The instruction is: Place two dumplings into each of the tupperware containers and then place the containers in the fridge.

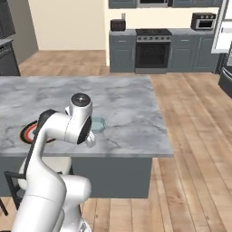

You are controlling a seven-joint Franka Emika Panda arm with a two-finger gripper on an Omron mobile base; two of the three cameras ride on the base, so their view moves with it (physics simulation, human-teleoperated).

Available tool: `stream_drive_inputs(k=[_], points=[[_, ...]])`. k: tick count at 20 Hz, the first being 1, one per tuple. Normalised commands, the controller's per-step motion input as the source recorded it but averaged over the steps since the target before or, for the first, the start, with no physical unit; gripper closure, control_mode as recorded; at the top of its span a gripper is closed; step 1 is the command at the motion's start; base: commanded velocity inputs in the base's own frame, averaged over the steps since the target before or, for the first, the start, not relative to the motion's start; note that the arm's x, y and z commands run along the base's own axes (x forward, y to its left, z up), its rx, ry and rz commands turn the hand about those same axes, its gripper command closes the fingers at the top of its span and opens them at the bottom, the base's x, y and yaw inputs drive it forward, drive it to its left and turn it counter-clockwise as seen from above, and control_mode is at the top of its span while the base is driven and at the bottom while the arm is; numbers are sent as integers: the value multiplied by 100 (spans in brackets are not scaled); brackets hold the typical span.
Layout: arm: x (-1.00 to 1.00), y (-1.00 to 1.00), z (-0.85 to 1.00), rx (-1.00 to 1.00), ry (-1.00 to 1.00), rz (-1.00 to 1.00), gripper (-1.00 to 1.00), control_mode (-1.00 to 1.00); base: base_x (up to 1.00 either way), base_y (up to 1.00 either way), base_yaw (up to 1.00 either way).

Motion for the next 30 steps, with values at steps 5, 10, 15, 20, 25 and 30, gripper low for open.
stream_drive_inputs(k=[5,10,15,20,25,30], points=[[0,0,0,0,0,0,100,100,23,-46,4],[0,0,0,0,0,0,100,100,2,-68,1],[0,0,0,0,0,0,100,100,46,-10,0],[0,0,0,0,0,0,100,100,91,-16,4],[0,0,0,0,0,0,100,100,100,-41,19],[0,0,0,0,0,0,100,100,100,-49,24]])
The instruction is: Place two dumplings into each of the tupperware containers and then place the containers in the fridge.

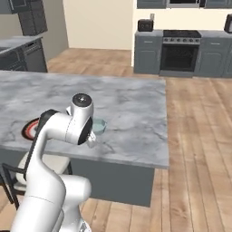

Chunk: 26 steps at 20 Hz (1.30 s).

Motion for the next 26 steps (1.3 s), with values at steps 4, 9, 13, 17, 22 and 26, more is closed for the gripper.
stream_drive_inputs(k=[4,9,13,17,22,26], points=[[0,0,0,0,0,0,100,100,94,-68,16],[0,0,0,0,0,0,100,100,59,-81,11],[0,0,0,0,0,0,100,100,43,-84,6],[0,0,0,0,0,0,100,100,53,-6,-8],[0,0,0,0,0,0,100,100,19,1,-17],[6,12,4,-2,0,-4,100,-100,0,0,-13]])
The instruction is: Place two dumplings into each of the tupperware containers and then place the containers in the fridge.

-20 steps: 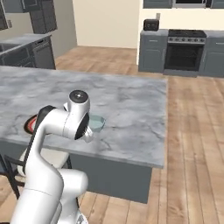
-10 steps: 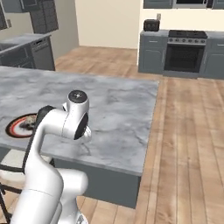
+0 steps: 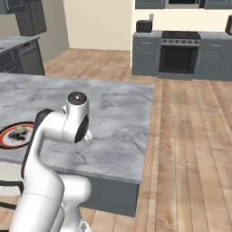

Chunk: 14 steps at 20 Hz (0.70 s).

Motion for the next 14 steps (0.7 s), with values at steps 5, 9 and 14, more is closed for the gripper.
stream_drive_inputs(k=[5,9,14], points=[[45,53,0,-7,0,0,100,-100,0,0,0],[59,46,0,-6,9,9,100,-100,0,0,0],[86,92,-11,-15,19,9,100,-100,0,0,0]])
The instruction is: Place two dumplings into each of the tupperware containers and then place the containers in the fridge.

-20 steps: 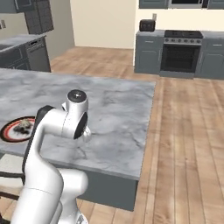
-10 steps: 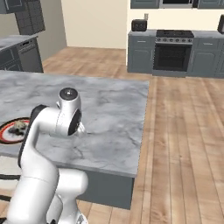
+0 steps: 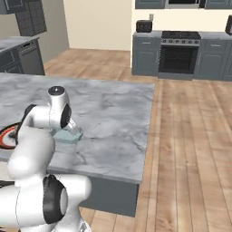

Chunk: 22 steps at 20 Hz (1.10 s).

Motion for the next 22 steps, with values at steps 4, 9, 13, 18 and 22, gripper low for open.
stream_drive_inputs(k=[4,9,13,18,22], points=[[55,40,-52,-1,0,0,100,-100,0,0,0],[47,0,-65,0,1,0,100,-100,0,0,0],[6,17,-63,0,0,0,100,-100,0,0,0],[11,24,-50,-2,0,0,100,-100,0,0,0],[56,19,-28,-2,3,0,100,-100,0,0,0]])
